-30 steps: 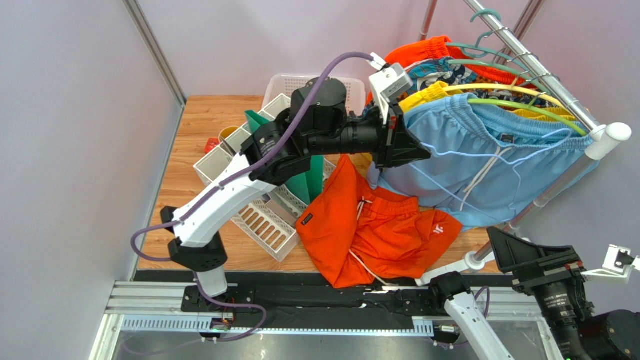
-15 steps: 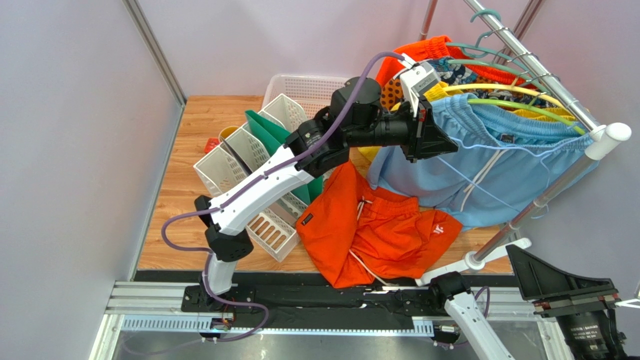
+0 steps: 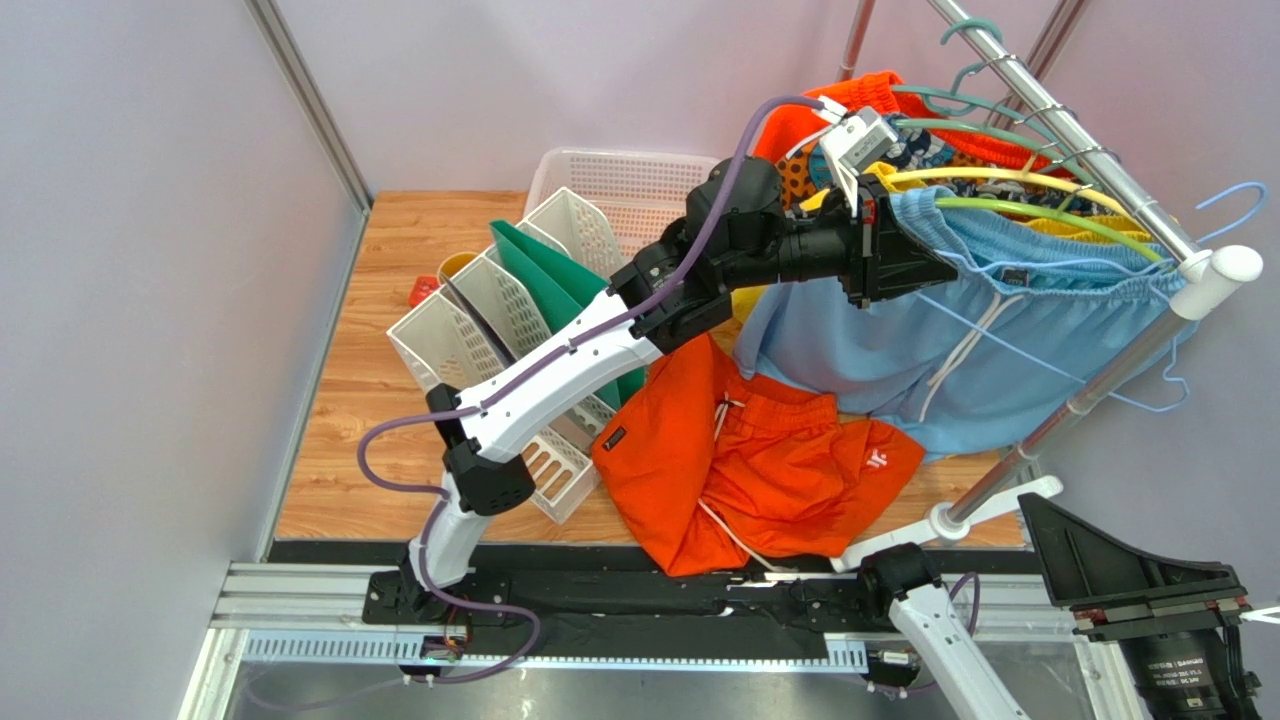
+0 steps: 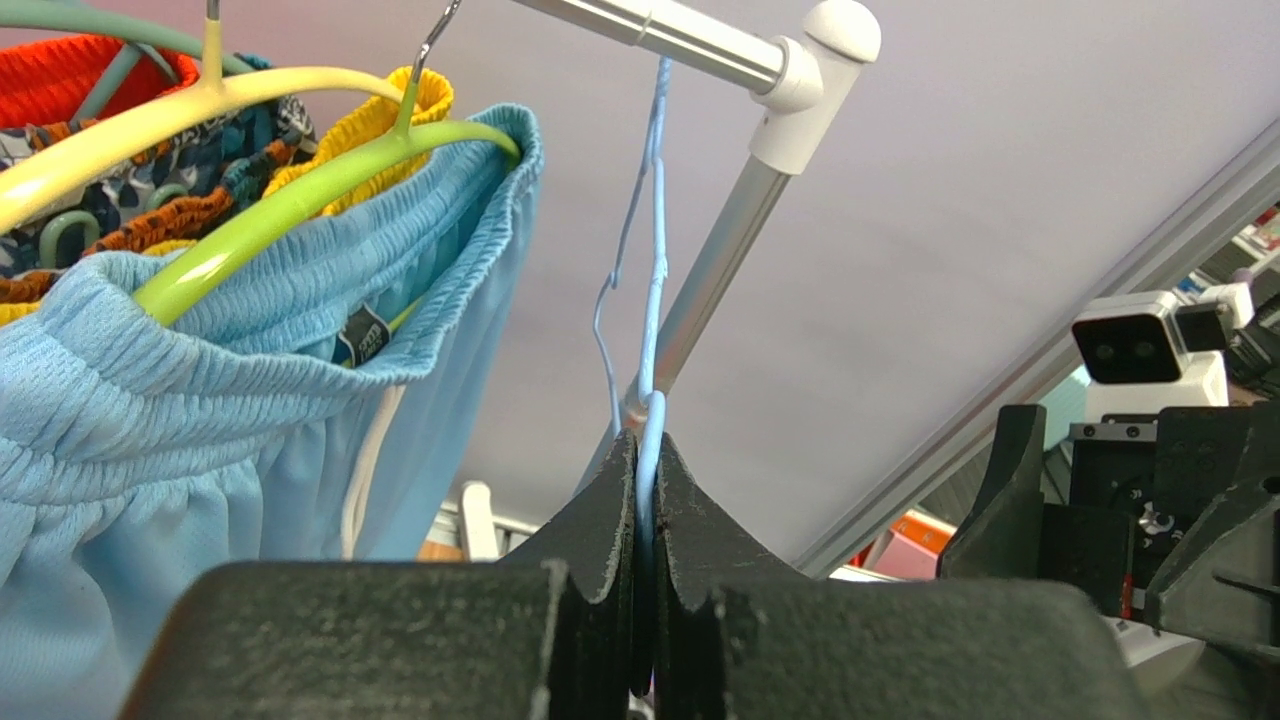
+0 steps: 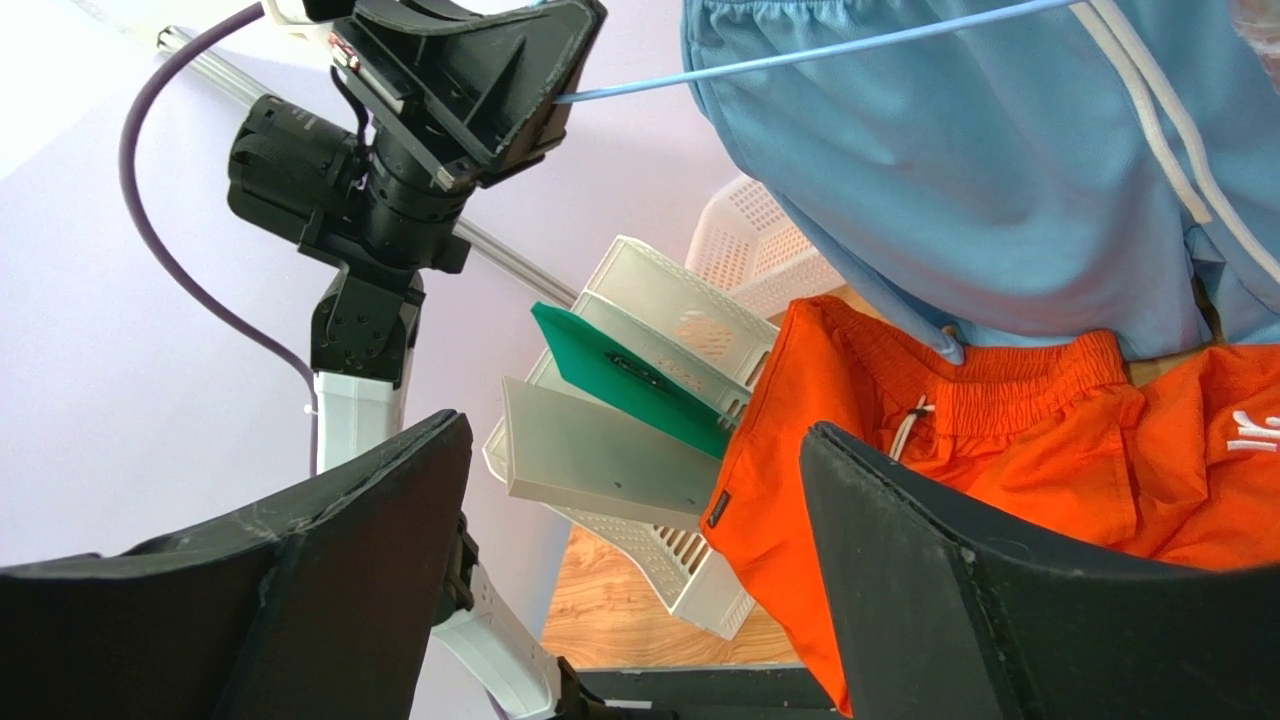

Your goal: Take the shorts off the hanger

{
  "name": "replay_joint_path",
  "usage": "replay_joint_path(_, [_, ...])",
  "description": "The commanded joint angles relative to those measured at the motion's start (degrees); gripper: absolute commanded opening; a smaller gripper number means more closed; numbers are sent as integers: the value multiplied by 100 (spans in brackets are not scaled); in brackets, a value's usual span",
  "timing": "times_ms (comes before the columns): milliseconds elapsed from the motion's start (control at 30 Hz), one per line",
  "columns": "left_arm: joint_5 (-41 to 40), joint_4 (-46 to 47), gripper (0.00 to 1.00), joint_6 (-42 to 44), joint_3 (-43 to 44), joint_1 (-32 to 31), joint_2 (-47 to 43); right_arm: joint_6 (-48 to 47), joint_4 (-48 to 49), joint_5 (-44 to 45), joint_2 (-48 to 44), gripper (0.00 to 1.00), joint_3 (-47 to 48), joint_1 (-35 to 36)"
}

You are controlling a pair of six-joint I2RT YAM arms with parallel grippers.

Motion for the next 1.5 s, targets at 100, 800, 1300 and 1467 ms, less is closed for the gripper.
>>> replay_joint_path(100, [-28,731,0,100,-353,-13,-627,-129,-594,46,143,86,-150,21])
replay_joint_path(800, [-265,662,0,531,-2226,-136,-1832,-86,-321,319,29,86,-642,118])
replay_joint_path(1300, [-459,-453,59,1040,-2692,-136,-2455,-787,-269,29,186,86,-853,135])
replay_joint_path(1467, [-669,-928,67,1207,-3280,-136,-3158,-1473,-163,-427,441,89,-888,127])
